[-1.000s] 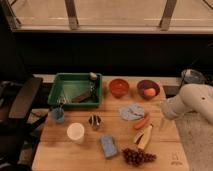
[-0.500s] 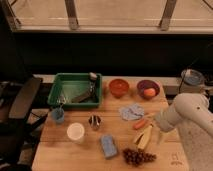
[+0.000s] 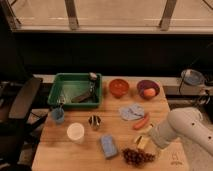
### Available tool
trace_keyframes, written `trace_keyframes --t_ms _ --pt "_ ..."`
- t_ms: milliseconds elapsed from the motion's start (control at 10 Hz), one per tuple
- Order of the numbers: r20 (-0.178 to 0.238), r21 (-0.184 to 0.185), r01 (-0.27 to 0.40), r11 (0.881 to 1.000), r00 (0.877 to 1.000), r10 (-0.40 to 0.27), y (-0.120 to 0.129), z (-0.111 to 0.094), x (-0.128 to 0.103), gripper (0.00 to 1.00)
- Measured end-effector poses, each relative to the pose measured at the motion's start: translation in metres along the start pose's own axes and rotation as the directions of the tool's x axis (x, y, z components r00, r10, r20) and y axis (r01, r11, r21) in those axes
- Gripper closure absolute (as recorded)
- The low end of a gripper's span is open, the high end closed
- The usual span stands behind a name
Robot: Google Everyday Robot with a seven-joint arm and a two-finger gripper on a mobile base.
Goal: Place grapes in paper cup
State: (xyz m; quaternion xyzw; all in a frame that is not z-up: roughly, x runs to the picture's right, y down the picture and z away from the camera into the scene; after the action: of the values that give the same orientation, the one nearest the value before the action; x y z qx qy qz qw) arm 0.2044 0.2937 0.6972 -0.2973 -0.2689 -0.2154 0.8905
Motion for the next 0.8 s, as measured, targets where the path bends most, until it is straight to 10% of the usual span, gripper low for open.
trace_keyframes --t_ms 800 --pt "0.088 -0.072 0.002 0.997 0.996 0.004 0.018 0.063 -0.007 0.34"
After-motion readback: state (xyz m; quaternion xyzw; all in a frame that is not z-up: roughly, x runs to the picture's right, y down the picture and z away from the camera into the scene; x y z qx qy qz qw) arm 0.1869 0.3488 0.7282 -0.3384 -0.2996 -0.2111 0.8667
